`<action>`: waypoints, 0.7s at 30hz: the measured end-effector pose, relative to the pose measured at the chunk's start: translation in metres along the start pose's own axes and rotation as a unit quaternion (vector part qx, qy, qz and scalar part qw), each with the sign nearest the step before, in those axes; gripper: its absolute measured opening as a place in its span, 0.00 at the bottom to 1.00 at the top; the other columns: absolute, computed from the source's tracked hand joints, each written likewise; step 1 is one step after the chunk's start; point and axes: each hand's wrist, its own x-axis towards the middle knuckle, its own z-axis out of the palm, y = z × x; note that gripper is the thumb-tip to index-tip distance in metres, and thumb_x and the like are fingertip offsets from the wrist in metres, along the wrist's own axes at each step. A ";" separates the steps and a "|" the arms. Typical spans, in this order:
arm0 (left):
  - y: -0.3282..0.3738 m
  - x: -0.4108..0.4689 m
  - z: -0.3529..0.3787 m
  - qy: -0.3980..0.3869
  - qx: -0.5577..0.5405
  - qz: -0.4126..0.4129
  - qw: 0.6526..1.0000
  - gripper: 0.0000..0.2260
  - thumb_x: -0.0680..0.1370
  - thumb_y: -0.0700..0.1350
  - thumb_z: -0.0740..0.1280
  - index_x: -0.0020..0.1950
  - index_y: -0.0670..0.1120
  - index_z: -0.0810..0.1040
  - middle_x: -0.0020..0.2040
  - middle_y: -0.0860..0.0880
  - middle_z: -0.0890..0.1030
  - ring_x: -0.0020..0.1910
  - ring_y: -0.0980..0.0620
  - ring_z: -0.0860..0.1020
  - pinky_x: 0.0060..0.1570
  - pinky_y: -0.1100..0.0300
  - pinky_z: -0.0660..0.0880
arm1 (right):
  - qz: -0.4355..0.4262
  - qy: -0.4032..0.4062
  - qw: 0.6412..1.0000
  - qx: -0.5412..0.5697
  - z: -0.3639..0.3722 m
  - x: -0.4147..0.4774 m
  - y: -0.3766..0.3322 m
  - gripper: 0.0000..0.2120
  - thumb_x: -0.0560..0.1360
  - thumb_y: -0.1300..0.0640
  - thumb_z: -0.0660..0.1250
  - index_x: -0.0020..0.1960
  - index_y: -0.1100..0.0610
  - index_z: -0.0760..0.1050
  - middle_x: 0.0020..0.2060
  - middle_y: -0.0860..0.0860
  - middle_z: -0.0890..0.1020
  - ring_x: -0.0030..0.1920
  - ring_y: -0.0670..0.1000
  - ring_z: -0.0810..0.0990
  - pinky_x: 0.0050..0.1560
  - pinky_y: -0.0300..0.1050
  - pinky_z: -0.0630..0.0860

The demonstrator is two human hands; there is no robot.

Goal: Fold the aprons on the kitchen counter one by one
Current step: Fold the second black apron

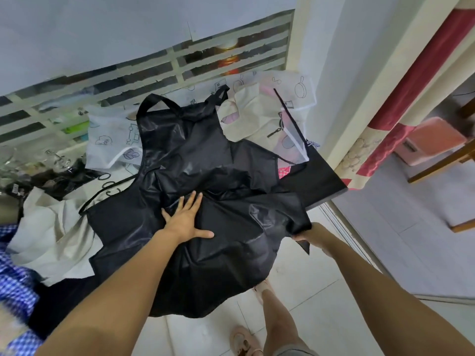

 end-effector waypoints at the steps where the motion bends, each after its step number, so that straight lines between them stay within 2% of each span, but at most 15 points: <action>1: 0.003 0.000 -0.001 0.006 0.005 -0.009 1.000 0.55 0.67 0.66 0.71 0.77 0.55 0.35 0.78 0.55 0.35 0.77 0.47 0.37 0.66 0.28 0.41 | -0.002 -0.030 0.999 0.011 -0.002 -0.008 -0.005 0.07 0.69 0.65 0.71 0.46 0.64 0.76 0.40 0.56 0.81 0.39 0.51 0.77 0.38 0.40 0.70; 3: 0.011 -0.002 0.001 0.034 0.008 -0.024 0.999 0.54 0.67 0.64 0.72 0.78 0.53 0.38 0.79 0.51 0.39 0.77 0.44 0.40 0.67 0.29 0.41 | -0.009 -0.066 0.997 0.035 -0.007 -0.022 -0.014 0.07 0.67 0.67 0.68 0.45 0.63 0.75 0.38 0.56 0.79 0.40 0.53 0.76 0.39 0.41 0.70; 5: 0.019 -0.009 0.008 0.081 0.002 -0.029 0.996 0.49 0.69 0.60 0.73 0.79 0.50 0.45 0.79 0.47 0.44 0.77 0.41 0.44 0.70 0.34 0.43 | -0.007 -0.075 0.996 0.048 -0.013 -0.038 -0.023 0.05 0.69 0.71 0.60 0.39 0.63 0.71 0.34 0.55 0.76 0.36 0.53 0.73 0.36 0.41 0.69; 7: 0.027 -0.024 0.017 0.127 -0.013 -0.004 0.992 0.37 0.73 0.52 0.73 0.75 0.47 0.57 0.77 0.44 0.53 0.77 0.41 0.52 0.72 0.40 0.49 | -0.014 -0.068 0.996 0.049 -0.020 -0.050 -0.027 0.07 0.72 0.70 0.57 0.38 0.61 0.69 0.34 0.55 0.75 0.35 0.53 0.73 0.37 0.44 0.69; 8: 0.031 -0.031 0.024 0.146 -0.019 0.020 0.989 0.30 0.74 0.48 0.72 0.71 0.47 0.63 0.75 0.44 0.59 0.74 0.42 0.58 0.72 0.45 0.54 | -0.020 -0.054 0.998 0.036 -0.023 -0.054 -0.028 0.04 0.74 0.65 0.60 0.41 0.60 0.71 0.38 0.55 0.77 0.38 0.54 0.76 0.41 0.45 0.71; 9: 0.033 -0.039 0.031 0.165 -0.028 0.047 0.985 0.23 0.74 0.45 0.71 0.67 0.47 0.66 0.70 0.45 0.64 0.70 0.44 0.64 0.70 0.49 0.60 | -0.022 -0.046 0.998 0.020 -0.027 -0.058 -0.027 0.06 0.75 0.56 0.65 0.47 0.59 0.74 0.44 0.55 0.80 0.44 0.55 0.79 0.47 0.47 0.74; 11: 0.037 -0.057 0.047 0.197 -0.080 0.086 0.973 0.13 0.75 0.42 0.69 0.58 0.46 0.71 0.59 0.47 0.71 0.59 0.48 0.72 0.60 0.55 0.69 | -0.017 -0.059 0.998 -0.011 -0.031 -0.069 -0.023 0.28 0.66 0.37 0.72 0.57 0.55 0.75 0.53 0.52 0.81 0.53 0.54 0.80 0.60 0.50 0.75; 12: 0.041 -0.066 0.051 0.198 -0.119 0.088 0.969 0.09 0.75 0.43 0.69 0.52 0.46 0.72 0.53 0.48 0.73 0.52 0.50 0.74 0.54 0.56 0.71 | -0.019 -0.071 0.997 -0.030 -0.031 -0.076 -0.023 0.37 0.60 0.32 0.74 0.60 0.54 0.74 0.55 0.50 0.81 0.55 0.54 0.80 0.62 0.51 0.74; 13: 0.045 -0.074 0.054 0.181 -0.168 0.072 0.966 0.06 0.76 0.44 0.69 0.47 0.46 0.73 0.46 0.49 0.75 0.46 0.51 0.75 0.49 0.57 0.73 | -0.024 -0.072 0.995 -0.056 -0.029 -0.077 -0.021 0.40 0.58 0.32 0.76 0.61 0.54 0.73 0.56 0.49 0.80 0.56 0.54 0.79 0.63 0.51 0.73; 15: 0.057 -0.095 0.066 0.095 -0.293 0.010 0.951 0.11 0.77 0.49 0.68 0.41 0.44 0.73 0.36 0.50 0.77 0.35 0.53 0.77 0.39 0.61 0.73 | -0.048 -0.057 0.990 -0.117 -0.022 -0.089 -0.022 0.35 0.60 0.38 0.78 0.59 0.56 0.71 0.56 0.49 0.79 0.56 0.53 0.78 0.61 0.48 0.73; 17: 0.069 -0.120 0.085 -0.027 -0.434 -0.083 0.897 0.15 0.80 0.52 0.64 0.40 0.43 0.74 0.33 0.48 0.78 0.29 0.54 0.76 0.32 0.65 0.72 | -0.077 -0.040 0.991 -0.103 -0.013 -0.098 -0.023 0.31 0.61 0.43 0.79 0.54 0.60 0.74 0.52 0.52 0.81 0.51 0.54 0.80 0.58 0.50 0.76; 18: 0.072 -0.130 0.096 -0.097 -0.505 -0.134 0.847 0.16 0.80 0.53 0.63 0.41 0.42 0.76 0.34 0.47 0.80 0.30 0.53 0.77 0.32 0.64 0.72 | -0.087 -0.045 0.993 -0.060 -0.009 -0.103 -0.024 0.29 0.61 0.46 0.80 0.54 0.60 0.75 0.49 0.54 0.82 0.49 0.54 0.81 0.56 0.51 0.77; 19: 0.074 -0.139 0.110 -0.153 -0.575 -0.174 0.785 0.17 0.80 0.55 0.62 0.43 0.41 0.77 0.36 0.46 0.82 0.33 0.51 0.79 0.34 0.62 0.74 | -0.103 -0.053 0.993 -0.007 -0.004 -0.109 -0.023 0.25 0.63 0.50 0.80 0.53 0.61 0.76 0.47 0.56 0.83 0.46 0.54 0.82 0.55 0.54 0.78; 21: 0.075 -0.143 0.134 -0.222 -0.721 -0.232 0.615 0.21 0.79 0.58 0.62 0.49 0.38 0.77 0.42 0.41 0.83 0.42 0.46 0.81 0.41 0.55 0.76 | -0.131 -0.064 0.984 0.104 0.004 -0.127 -0.025 0.14 0.69 0.61 0.75 0.51 0.62 0.75 0.42 0.57 0.84 0.42 0.55 0.83 0.49 0.51 0.80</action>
